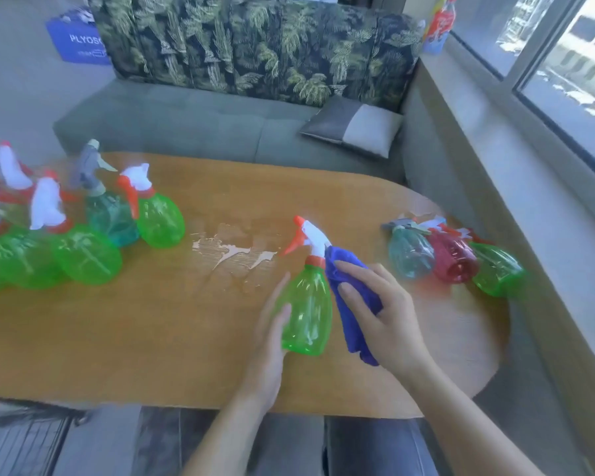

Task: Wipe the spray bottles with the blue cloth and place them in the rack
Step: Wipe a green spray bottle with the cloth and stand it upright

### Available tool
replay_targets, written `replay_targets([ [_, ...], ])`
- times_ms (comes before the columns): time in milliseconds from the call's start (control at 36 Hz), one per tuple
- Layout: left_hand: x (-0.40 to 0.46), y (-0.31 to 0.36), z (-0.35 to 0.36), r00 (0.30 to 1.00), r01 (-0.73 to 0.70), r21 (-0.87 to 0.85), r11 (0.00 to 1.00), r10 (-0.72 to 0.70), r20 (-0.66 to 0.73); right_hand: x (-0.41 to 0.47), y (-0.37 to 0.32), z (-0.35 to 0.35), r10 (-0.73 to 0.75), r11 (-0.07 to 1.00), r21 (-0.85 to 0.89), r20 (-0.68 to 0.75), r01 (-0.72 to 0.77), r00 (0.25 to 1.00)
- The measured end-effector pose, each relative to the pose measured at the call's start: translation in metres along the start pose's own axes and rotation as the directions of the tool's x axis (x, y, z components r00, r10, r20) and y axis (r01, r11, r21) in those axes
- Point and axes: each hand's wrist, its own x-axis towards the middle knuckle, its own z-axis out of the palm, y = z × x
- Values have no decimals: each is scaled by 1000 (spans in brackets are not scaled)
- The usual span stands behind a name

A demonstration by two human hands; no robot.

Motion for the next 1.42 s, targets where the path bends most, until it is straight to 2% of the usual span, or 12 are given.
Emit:
replay_targets([
  [194, 8, -24, 11, 998, -17, -11, 1000, 17, -63, 29, 33, 23, -82, 939, -324, 120, 117, 989],
  [278, 10, -24, 15, 996, -52, 47, 998, 56, -70, 24, 37, 31, -74, 940, -326, 96, 101, 993],
  [444, 11, -24, 17, 997, -41, 47, 998, 44, -67, 4, 44, 32, -225, 915, -318, 113, 250, 968],
  [639, 10, -22, 12, 997, 46, -57, 997, -49, -56, -26, 40, 25, -490, 719, -336, 376, 608, 787],
  [722, 9, -21, 11, 997, 61, -75, 995, -65, -51, -26, 38, 17, -551, 666, -314, 404, 676, 730],
  [806, 8, -24, 10, 998, 31, -3, 1000, -31, -59, -11, 34, 13, -489, 782, -300, 249, 547, 836],
  [889, 7, -28, 9, 999, -4, 33, 999, 6, -44, 12, 32, 17, -258, 911, -304, 106, 278, 960],
  [972, 8, -32, 7, 1000, -4, 30, 1000, 5, -18, 17, 37, 30, -97, 924, -360, 99, 127, 990],
  [1056, 8, -35, 4, 1000, 10, 6, 1000, -10, -20, 3, 36, 38, -138, 924, -349, 79, 157, 987],
  [1194, 5, -29, 5, 999, 34, 7, 999, -33, -43, -21, 35, 32, -372, 843, -339, 194, 418, 908],
  [1333, 3, -28, 6, 998, 52, -4, 999, -52, -36, -32, 38, 17, -537, 667, -317, 423, 674, 730],
  [1417, 2, -29, 5, 998, 63, -12, 998, -63, -14, -28, 35, 11, -571, 639, -304, 429, 707, 700],
])
